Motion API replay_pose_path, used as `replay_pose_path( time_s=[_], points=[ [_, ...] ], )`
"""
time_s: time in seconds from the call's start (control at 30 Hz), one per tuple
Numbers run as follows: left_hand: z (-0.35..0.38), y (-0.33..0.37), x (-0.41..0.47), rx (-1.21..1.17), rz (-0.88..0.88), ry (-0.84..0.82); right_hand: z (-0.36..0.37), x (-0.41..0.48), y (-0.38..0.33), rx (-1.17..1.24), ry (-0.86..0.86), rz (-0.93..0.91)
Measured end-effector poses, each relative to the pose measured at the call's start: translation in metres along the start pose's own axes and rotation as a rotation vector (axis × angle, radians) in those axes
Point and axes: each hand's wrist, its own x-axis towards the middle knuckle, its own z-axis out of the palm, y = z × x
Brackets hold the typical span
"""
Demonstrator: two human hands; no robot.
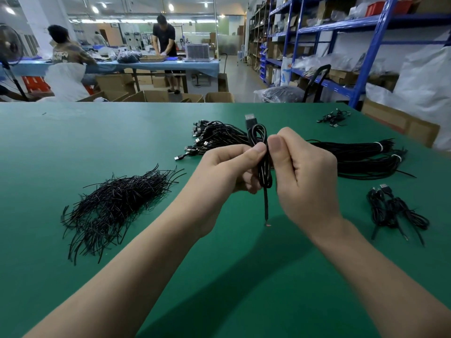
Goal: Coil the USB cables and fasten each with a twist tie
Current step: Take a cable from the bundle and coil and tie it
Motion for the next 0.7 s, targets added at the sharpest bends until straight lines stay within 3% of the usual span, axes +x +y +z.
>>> replay_pose_path(
  time_s=[0.1,0.23,0.3,0.4,0.5,0.6,0.7],
  points=[
    [0.001,0.003,0.000,-0.128,-0.118,-0.056,-0.004,0.000,0.004,-0.084,0.007,-0.092],
    [0.002,0.001,0.000,-0.137,0.013,0.122,0.000,0.003,0.008,0.063,-0.053,0.133],
    [0.000,-0.002,0.000,0.036,0.188,0.159,0.002,0.008,0.008,0.168,-0.111,0.297],
    [-0.005,-0.005,0.002,0.551,0.439,0.191,0.004,0.012,0.007,0.332,-0.203,0.495],
    [-0.010,-0.006,0.002,0.827,0.555,0.257,0.005,0.010,0.006,0.445,-0.258,0.613],
    [-0.012,-0.005,0.004,0.830,0.589,0.302,0.005,0.007,0.002,0.407,-0.258,0.550],
    [-0.013,-0.004,0.005,0.718,0.470,0.256,0.003,0.005,-0.002,0.257,-0.216,0.364]
  ],
)
